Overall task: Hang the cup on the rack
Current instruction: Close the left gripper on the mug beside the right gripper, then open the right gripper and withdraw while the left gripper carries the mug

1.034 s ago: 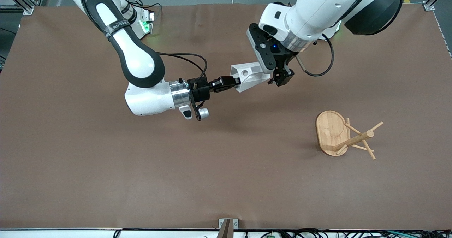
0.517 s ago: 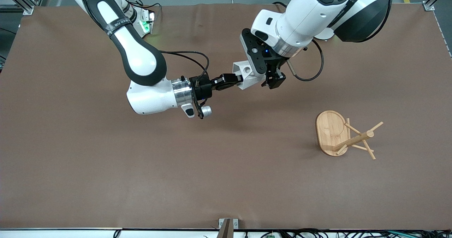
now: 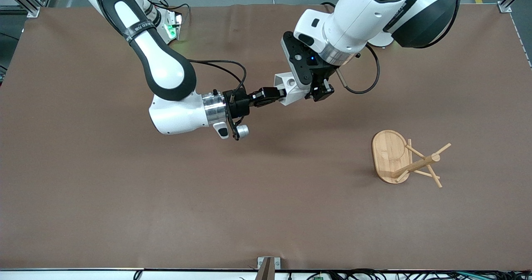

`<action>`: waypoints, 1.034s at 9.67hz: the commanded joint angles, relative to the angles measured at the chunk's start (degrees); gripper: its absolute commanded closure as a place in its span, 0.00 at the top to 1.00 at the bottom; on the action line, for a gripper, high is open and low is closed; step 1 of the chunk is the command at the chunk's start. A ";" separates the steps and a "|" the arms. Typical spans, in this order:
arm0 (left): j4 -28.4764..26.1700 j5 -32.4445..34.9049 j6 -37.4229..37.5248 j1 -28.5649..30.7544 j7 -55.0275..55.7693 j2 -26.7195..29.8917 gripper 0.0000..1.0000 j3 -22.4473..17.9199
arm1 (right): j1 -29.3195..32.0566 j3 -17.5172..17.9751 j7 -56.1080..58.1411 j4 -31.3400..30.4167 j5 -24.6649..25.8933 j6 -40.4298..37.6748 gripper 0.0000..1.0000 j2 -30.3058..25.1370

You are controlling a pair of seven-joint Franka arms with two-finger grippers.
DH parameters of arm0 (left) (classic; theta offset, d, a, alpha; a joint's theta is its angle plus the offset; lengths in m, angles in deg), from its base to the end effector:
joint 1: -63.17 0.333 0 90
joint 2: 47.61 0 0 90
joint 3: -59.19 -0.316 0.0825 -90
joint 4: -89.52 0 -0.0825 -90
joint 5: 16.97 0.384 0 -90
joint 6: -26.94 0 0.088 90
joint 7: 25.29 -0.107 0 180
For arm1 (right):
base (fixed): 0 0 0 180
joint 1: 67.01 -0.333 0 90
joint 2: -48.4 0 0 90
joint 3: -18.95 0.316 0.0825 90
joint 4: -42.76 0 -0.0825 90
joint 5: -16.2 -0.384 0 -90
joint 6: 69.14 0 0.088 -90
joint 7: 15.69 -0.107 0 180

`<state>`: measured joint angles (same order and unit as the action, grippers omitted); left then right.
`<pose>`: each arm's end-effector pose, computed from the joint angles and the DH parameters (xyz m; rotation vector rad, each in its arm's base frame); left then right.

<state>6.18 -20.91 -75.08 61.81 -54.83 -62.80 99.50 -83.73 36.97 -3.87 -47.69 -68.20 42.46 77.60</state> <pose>0.5050 -0.3866 0.5763 2.3810 -1.6371 0.1411 0.5611 0.4249 0.4088 -1.7010 -0.0045 0.4194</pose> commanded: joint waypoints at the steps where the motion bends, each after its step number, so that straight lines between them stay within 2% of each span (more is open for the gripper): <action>1: -0.95 1.83 -0.55 0.73 5.95 -0.89 0.26 0.04 | 0.28 0.61 -1.53 -0.08 -1.99 -0.85 0.99 -1.60; 3: -0.68 5.42 -0.55 0.92 13.23 -0.80 0.24 -0.31 | 1.77 -0.35 -2.07 -0.17 -0.95 -0.85 1.00 -4.83; 4: -0.77 7.53 -0.46 1.18 20.58 -0.80 0.24 -0.40 | 2.04 -2.27 -2.06 -0.78 1.94 -0.77 1.00 -6.51; 6: -0.95 9.48 -0.29 3.45 32.74 -1.15 0.24 -0.32 | 3.44 -6.50 -2.07 -2.71 13.51 -0.68 1.00 -10.46; 8: -1.21 9.92 -0.46 4.78 36.72 -2.81 0.24 -1.01 | 7.91 -8.61 -2.07 -7.09 24.77 -0.85 1.00 -16.07; 10: -1.30 10.88 -0.81 6.18 42.86 -4.58 0.24 -1.37 | 11.08 -11.77 -2.06 -8.17 35.22 -6.18 1.00 -20.22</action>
<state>6.09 -11.67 -75.29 67.27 -16.05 -65.78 97.91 -74.36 26.50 -5.67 -52.02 -38.06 38.57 62.31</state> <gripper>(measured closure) 0.229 0.000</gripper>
